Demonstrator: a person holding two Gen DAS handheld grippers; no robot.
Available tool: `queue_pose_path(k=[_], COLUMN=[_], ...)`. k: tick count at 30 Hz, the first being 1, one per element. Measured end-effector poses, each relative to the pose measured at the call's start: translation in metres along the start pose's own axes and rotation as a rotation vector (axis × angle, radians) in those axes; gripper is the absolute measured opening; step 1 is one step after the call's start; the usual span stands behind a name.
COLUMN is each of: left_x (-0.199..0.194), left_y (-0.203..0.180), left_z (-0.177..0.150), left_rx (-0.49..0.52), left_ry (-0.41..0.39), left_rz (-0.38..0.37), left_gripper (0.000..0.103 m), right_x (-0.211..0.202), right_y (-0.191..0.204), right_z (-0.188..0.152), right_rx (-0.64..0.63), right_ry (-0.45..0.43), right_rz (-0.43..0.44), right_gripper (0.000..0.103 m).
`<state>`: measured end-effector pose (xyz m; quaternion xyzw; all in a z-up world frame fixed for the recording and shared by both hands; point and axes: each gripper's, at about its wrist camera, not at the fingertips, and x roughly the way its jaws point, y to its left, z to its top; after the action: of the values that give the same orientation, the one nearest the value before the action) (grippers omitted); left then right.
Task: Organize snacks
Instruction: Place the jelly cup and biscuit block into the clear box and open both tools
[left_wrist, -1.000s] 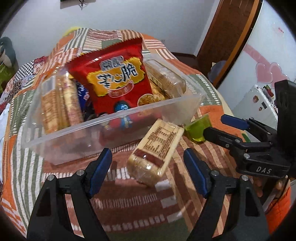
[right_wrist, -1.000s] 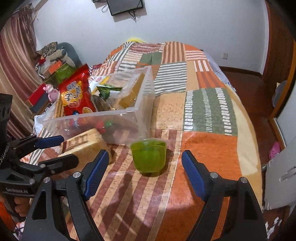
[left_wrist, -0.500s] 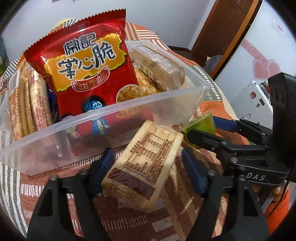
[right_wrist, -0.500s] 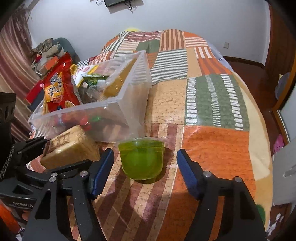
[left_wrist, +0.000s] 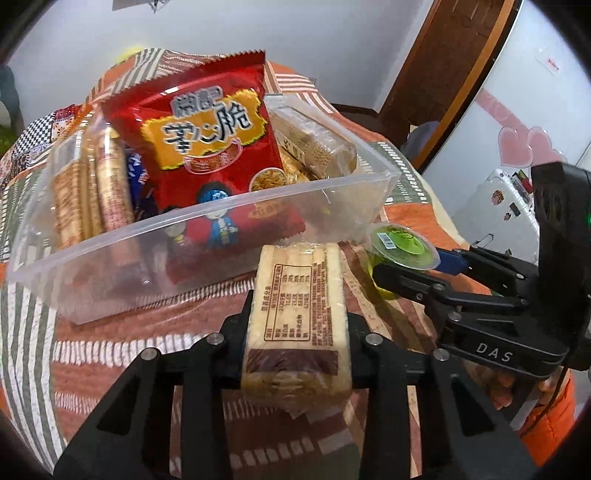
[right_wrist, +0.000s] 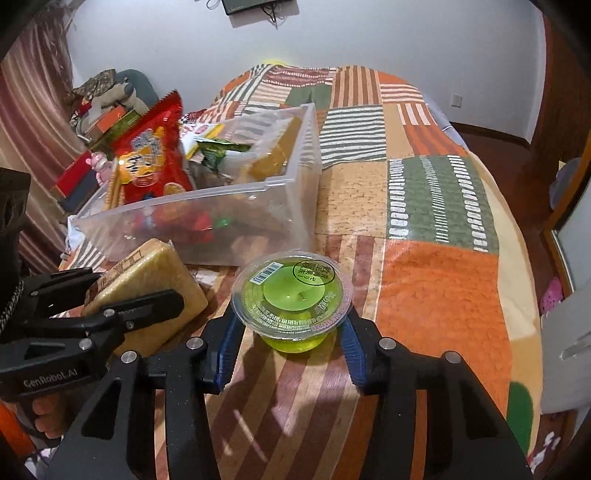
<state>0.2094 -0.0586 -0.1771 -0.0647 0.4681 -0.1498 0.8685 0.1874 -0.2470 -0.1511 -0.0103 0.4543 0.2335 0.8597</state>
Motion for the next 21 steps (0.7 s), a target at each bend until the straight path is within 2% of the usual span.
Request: queue_pose_path(k=[6,21], left_x=[-0.026,-0.087], left_y=[0.001,0.019], left_z=[0.001,0.017], left_rx=[-0.009,-0.051], left_ry=[-0.055,-0.199], left_rz=[0.007,0.023], left_gripper=[0.035,0.035], right_x=[-0.016,-0.053], right_y=[0.007,0.027], right_z=[0.000,0.024], right_rx=[0.000,-0.044], right_ry=[-0.028,-0.173], right_rz=[0.002,0.004], right_gripper=[0.045,0.045])
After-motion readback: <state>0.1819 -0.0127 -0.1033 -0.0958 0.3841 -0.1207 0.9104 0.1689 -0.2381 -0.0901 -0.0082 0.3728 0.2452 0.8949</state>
